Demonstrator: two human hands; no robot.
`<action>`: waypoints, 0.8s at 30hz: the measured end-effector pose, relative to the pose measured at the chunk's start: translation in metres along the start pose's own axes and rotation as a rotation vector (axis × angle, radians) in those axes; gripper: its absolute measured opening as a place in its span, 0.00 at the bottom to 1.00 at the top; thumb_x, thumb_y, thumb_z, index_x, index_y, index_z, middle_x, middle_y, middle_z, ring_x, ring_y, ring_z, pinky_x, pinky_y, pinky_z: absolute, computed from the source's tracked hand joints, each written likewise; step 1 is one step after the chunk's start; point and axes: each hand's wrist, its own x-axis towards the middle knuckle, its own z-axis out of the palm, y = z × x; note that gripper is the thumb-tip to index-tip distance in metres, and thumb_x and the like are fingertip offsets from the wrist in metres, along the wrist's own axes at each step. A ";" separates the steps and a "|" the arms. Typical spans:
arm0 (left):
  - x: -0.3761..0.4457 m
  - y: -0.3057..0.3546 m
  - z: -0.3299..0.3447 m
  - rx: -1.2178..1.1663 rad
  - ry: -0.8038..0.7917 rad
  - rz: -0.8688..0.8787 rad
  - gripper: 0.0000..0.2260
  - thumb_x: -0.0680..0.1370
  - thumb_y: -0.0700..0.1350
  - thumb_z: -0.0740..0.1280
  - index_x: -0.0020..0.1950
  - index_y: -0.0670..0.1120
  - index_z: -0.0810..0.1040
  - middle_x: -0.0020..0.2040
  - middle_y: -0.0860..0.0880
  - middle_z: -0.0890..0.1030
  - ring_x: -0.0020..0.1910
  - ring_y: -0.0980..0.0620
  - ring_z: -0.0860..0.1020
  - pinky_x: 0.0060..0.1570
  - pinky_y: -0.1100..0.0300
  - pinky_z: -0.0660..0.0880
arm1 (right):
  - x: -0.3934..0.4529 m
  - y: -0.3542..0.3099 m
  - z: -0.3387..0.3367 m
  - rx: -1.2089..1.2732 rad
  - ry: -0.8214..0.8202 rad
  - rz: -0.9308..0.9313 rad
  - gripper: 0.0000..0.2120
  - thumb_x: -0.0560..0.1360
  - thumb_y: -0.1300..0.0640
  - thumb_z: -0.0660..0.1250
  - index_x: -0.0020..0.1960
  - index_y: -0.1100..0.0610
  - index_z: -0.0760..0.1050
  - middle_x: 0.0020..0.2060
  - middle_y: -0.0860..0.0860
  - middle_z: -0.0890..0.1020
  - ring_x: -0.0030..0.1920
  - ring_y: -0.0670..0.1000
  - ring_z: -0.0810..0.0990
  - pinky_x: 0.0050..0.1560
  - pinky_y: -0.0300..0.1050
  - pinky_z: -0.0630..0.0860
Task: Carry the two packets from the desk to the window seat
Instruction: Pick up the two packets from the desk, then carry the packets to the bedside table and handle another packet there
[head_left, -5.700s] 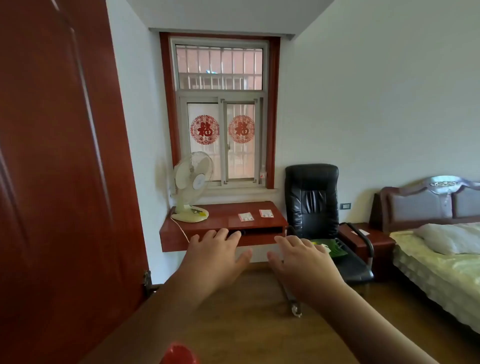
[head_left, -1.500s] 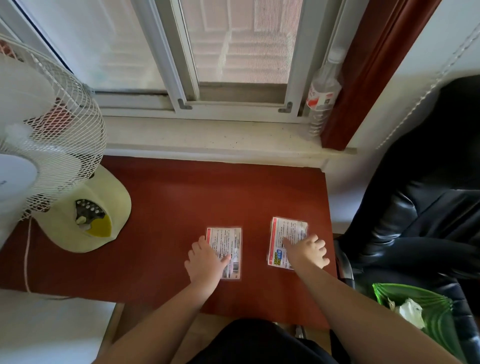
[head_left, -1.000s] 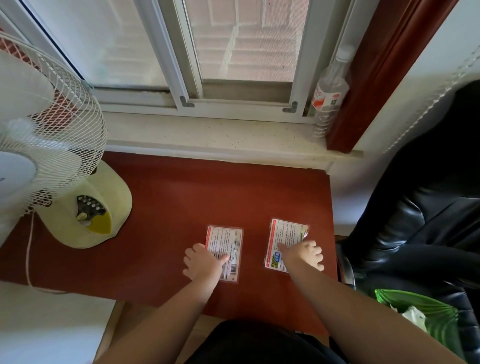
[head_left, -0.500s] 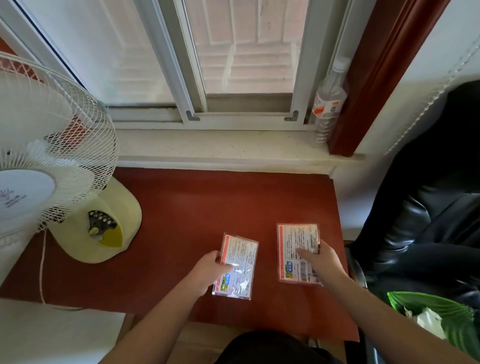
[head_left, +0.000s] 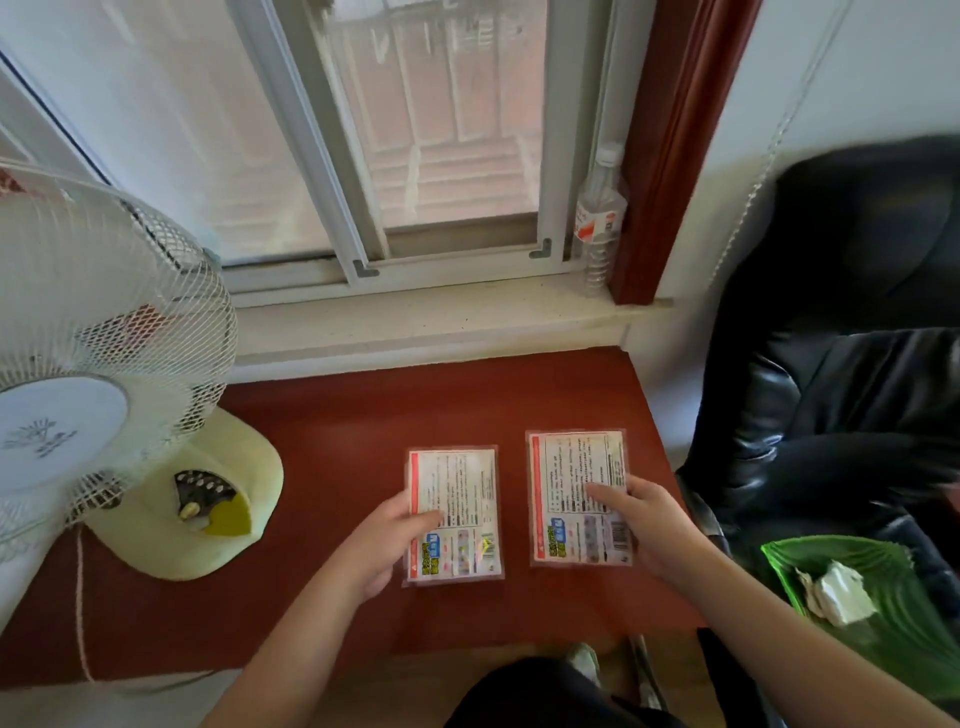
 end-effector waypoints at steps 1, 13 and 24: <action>-0.006 0.003 -0.007 -0.009 -0.018 0.033 0.13 0.81 0.37 0.66 0.61 0.51 0.79 0.53 0.50 0.88 0.53 0.49 0.86 0.47 0.53 0.82 | -0.011 0.002 0.001 0.022 0.003 -0.015 0.10 0.78 0.57 0.71 0.58 0.60 0.80 0.48 0.58 0.90 0.48 0.60 0.89 0.39 0.51 0.86; -0.065 -0.006 0.001 0.159 -0.381 0.085 0.13 0.82 0.40 0.64 0.66 0.49 0.76 0.60 0.46 0.86 0.59 0.45 0.84 0.57 0.45 0.81 | -0.143 0.072 0.028 0.293 0.269 -0.091 0.08 0.80 0.60 0.68 0.58 0.61 0.80 0.48 0.59 0.89 0.46 0.60 0.90 0.36 0.51 0.85; -0.084 -0.011 0.091 0.285 -0.665 0.081 0.14 0.82 0.43 0.63 0.69 0.49 0.74 0.62 0.44 0.85 0.61 0.43 0.83 0.59 0.42 0.79 | -0.253 0.117 -0.015 0.435 0.549 -0.178 0.08 0.80 0.58 0.68 0.58 0.58 0.80 0.46 0.58 0.90 0.46 0.58 0.90 0.36 0.49 0.85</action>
